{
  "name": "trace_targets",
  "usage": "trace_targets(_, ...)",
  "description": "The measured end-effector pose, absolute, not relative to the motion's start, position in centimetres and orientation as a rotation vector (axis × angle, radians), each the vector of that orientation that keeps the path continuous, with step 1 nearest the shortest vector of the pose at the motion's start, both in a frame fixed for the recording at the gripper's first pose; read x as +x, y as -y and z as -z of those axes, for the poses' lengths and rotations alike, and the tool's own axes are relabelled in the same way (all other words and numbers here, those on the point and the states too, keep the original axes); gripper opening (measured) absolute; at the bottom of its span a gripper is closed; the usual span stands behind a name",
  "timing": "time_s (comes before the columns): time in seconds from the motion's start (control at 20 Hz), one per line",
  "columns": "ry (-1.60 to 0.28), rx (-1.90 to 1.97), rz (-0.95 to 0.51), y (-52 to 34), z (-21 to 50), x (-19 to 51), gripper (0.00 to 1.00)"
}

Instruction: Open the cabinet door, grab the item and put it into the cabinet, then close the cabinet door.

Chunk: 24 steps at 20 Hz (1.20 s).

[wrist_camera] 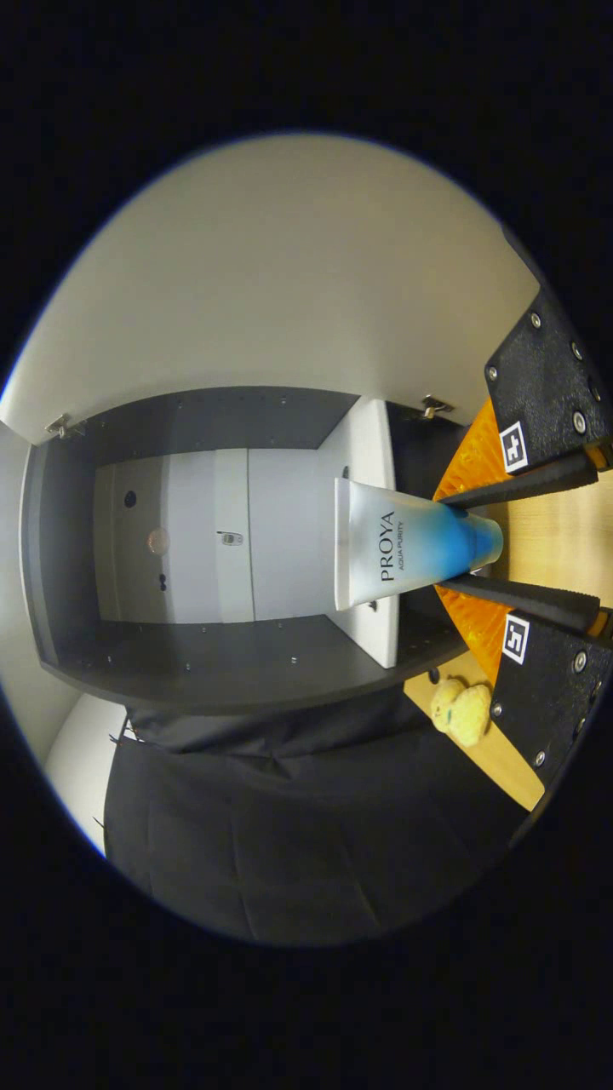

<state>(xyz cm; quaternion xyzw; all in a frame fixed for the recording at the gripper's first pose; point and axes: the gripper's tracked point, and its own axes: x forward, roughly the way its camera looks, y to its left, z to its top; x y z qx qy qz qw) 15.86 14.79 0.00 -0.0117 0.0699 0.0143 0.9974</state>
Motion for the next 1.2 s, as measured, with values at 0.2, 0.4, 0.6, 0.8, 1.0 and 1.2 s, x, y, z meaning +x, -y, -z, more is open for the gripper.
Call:
trace_targets(0.2, -0.065, -0.085, -0.046, -15.5, -4.2, 24.8, 0.46)
trace_targets(0.4, -0.097, -0.090, -0.038, -15.8, -2.7, 32.3, 0.47)
trace_targets(0.6, -0.152, -0.100, -0.055, -16.1, 0.4, 35.6, 0.47)
trace_targets(0.8, -0.143, -0.104, -0.058, -16.1, 1.3, 35.9, 0.48)
trace_targets(1.0, -0.134, -0.126, -0.061, -16.3, 1.6, 35.4, 0.53)
trace_targets(1.2, -0.137, -0.100, -0.060, -16.2, 1.1, 34.3, 0.89)
